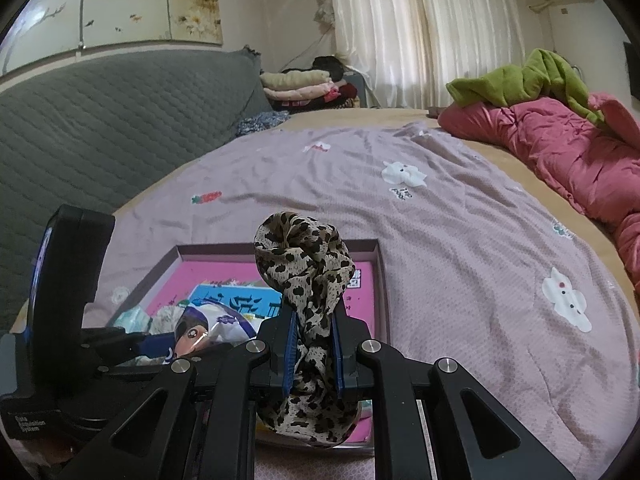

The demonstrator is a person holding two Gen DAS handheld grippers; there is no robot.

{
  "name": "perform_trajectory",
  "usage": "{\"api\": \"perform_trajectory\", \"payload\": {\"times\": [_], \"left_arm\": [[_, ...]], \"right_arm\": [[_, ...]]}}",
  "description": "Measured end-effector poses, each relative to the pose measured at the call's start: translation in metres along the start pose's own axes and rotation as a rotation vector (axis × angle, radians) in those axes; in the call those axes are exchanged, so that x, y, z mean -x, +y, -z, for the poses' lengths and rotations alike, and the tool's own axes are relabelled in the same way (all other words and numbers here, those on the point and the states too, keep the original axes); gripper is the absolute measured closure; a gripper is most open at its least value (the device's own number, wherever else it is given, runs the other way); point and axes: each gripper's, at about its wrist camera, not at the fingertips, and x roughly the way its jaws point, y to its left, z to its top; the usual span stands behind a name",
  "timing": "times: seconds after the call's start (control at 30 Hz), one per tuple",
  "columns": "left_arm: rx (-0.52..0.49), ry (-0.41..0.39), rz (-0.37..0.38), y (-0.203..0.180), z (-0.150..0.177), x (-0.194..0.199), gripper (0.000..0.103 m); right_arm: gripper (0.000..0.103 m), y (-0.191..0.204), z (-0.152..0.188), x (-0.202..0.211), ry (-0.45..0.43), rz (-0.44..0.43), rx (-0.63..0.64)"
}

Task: Organize soft objects
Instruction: 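Lift and carry the packet and leopard scrunchie over the pink tray, then lower the packet into the tray with the left gripper while the right lowers and releases the scrunchie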

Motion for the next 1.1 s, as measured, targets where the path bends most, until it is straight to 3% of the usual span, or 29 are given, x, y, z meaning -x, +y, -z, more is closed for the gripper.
{"api": "perform_trajectory", "payload": {"times": [0.57,1.1], "left_arm": [[0.027,0.001,0.014,0.010,0.002,-0.001,0.062],[0.024,0.000,0.006,0.012,0.002,-0.001,0.062]], "right_arm": [[0.087,0.009,0.018,-0.029,0.079,-0.024,0.044],[0.085,0.023,0.029,-0.047,0.125,0.007,0.131]]}}
